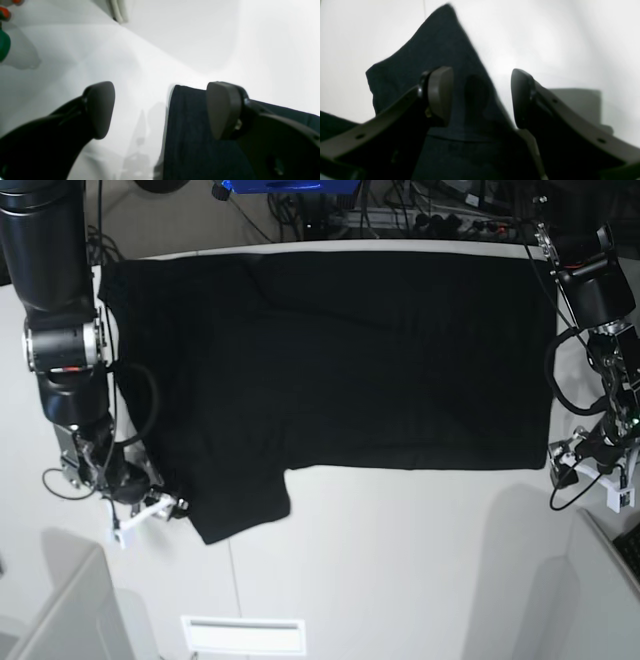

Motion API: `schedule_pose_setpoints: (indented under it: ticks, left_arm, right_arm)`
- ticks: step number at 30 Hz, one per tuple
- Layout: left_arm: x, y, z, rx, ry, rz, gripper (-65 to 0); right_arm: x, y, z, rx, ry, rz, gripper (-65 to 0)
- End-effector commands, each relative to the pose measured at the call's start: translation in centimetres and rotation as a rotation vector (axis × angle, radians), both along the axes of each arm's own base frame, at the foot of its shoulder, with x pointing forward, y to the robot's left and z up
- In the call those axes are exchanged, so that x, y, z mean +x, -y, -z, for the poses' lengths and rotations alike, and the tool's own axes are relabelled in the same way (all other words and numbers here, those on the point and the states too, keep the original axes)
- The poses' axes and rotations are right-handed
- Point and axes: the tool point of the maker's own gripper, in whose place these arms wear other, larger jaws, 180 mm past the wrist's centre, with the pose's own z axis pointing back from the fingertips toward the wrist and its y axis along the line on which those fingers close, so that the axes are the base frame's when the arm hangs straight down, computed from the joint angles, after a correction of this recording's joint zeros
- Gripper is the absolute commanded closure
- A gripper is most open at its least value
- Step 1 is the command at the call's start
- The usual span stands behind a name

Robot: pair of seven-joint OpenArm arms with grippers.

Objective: Fold the T-shirt properly
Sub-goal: 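Grasp both hem corners with the left and right grippers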

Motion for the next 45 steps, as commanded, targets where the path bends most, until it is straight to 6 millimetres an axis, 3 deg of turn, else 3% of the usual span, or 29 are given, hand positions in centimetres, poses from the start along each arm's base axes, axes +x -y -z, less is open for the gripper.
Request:
schedule_pose_setpoints:
  ticks: [1, 13, 16, 21, 29, 32, 38, 40, 45]
  left_arm:
    - [0.7, -1.1, -2.0, 0.027, 0.052, -0.007, -55.5]
    - [0.0, -1.1, -1.2, 0.026, 0.029, -0.008, -55.3]
    - [0.0, -1.0, -1.1, 0.025, 0.029, -0.007, -55.5]
    - [0.0, -0.9, -0.9, 0.022, 0.027, -0.005, -55.8]
    - [0.0, -1.4, 2.2, -0.065, -0.05, -0.054, -56.6]
    - [0.6, -0.6, 3.0, -0.076, -0.079, -0.035, -65.0]
    - [1.8, 1.0, 3.5, -0.038, -0.057, 0.027, -65.0]
    - [1.2, 0.8, 4.8, -0.057, -0.088, 0.009, -65.0]
    - [1.7, 0.4, 5.9, -0.108, -0.121, -0.029, -65.0]
  right_arm:
    - [1.8, -0.1, -2.2, 0.01, 0.066, 0.0, -34.8]
    - [0.5, -0.8, -0.4, -0.002, 0.033, -0.022, -33.0]
    - [0.4, -0.8, -0.3, -0.003, 0.031, -0.021, -22.8]
    - [0.0, -0.9, 0.1, -0.002, 0.023, -0.021, 0.0]
    - [-0.1, -0.9, 0.3, -0.002, 0.02, -0.021, 0.0]
    - [-0.1, -0.9, 0.3, -0.002, 0.02, -0.021, 0.0]
    - [-0.1, -0.9, 0.3, -0.002, 0.017, -0.022, 0.0]
    - [-0.1, -0.9, 0.3, -0.002, 0.017, -0.022, 0.0]
    - [-0.1, -0.9, 0.3, -0.002, 0.017, -0.022, 0.0]
